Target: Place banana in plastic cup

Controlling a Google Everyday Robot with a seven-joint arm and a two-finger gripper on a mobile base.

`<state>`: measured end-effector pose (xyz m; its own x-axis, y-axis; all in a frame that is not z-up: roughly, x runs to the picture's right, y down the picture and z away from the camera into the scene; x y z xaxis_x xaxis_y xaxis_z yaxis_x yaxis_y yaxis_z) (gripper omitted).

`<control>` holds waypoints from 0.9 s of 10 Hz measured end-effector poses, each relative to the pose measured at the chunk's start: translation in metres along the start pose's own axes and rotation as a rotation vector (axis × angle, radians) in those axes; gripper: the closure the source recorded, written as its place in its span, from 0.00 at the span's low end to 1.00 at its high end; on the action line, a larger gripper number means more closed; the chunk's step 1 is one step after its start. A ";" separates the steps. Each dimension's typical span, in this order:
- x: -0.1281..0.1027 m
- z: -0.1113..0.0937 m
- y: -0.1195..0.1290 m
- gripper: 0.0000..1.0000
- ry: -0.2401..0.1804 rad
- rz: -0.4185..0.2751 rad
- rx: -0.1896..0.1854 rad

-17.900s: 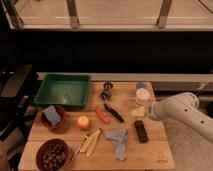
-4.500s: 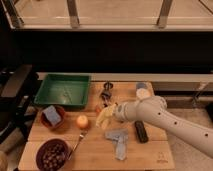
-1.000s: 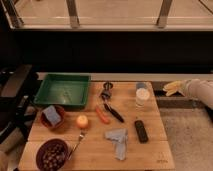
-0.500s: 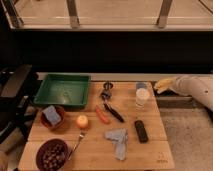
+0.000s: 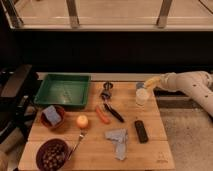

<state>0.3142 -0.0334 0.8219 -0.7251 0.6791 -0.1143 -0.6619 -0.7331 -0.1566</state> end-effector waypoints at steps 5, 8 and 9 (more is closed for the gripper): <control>0.008 0.040 0.011 0.62 0.074 -0.013 -0.018; 0.010 0.049 0.014 0.33 0.103 -0.012 -0.032; 0.014 0.052 0.018 0.23 0.116 -0.018 -0.039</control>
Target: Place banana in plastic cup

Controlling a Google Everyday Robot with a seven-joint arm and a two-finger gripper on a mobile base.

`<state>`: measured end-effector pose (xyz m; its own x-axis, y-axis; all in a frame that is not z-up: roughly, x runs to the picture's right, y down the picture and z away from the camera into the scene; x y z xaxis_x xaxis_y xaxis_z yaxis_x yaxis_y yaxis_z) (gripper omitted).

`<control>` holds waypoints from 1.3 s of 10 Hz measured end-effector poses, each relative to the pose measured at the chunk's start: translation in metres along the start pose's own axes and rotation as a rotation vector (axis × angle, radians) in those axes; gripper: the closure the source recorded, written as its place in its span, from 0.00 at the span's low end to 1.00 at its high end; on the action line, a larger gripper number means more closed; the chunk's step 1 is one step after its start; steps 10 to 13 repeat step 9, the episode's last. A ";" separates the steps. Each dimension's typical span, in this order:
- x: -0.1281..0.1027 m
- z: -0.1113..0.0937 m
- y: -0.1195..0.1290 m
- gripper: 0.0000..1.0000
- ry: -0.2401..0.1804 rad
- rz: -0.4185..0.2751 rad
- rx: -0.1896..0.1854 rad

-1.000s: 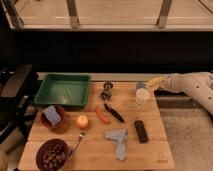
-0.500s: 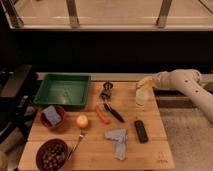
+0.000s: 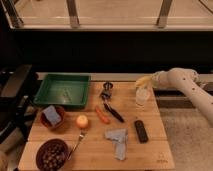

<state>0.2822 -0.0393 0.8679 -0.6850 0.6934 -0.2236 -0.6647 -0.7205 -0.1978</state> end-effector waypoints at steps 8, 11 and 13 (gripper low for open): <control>0.007 0.005 0.005 0.20 0.032 -0.002 -0.014; 0.007 0.005 0.006 0.20 0.032 -0.003 -0.014; 0.007 0.005 0.006 0.20 0.032 -0.003 -0.014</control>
